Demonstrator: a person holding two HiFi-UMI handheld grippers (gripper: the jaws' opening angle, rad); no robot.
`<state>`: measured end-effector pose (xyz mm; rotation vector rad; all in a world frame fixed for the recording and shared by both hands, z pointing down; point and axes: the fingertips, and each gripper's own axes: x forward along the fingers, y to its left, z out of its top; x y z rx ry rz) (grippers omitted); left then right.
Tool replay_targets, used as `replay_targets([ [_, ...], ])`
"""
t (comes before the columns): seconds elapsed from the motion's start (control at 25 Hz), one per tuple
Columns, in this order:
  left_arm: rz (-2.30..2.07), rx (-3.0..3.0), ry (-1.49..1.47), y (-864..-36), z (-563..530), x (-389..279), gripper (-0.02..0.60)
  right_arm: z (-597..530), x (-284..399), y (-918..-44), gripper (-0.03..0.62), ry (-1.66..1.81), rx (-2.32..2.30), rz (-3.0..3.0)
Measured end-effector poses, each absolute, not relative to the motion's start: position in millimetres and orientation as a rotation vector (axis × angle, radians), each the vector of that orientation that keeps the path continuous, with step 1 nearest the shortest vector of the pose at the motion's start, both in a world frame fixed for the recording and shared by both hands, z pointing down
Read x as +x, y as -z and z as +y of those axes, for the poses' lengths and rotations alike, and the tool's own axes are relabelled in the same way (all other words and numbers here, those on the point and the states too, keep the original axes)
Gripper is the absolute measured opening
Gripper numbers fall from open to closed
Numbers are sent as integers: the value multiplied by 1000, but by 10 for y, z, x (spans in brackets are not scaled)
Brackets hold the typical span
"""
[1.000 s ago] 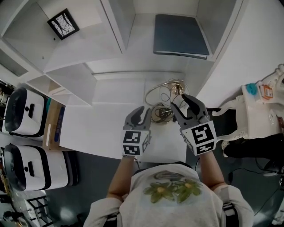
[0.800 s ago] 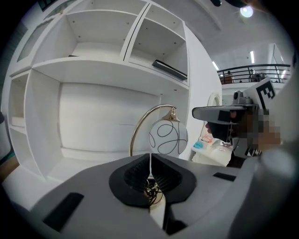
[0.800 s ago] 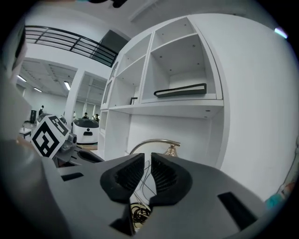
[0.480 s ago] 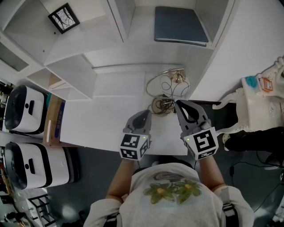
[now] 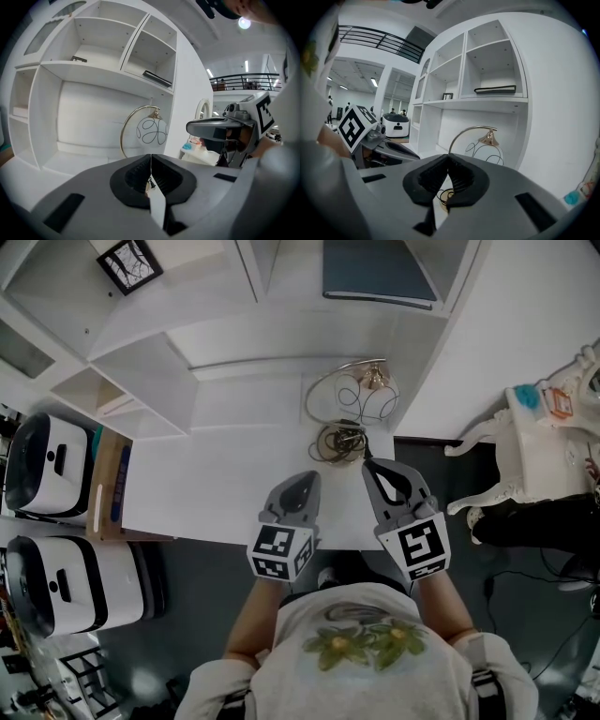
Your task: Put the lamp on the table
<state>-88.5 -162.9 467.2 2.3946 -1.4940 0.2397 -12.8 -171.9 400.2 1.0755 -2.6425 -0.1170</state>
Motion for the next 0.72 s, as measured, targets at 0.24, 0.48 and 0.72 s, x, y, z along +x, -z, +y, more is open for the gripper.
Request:
replay_targets([
  [0.24, -1445, 2429, -279, -4702, -1428, -792, 32, -1470, -156, -4065, 31, 116, 1050, -2628],
  [0.48, -1398, 2462, -279, -4698, -1259, -697, 32, -1301, -131, -4079, 31, 119, 1058, -2620],
  [0.72, -1390, 2464, -302, -4717, -1086, -646, 32, -1129, -94, -4118, 31, 104, 1056, -2613],
])
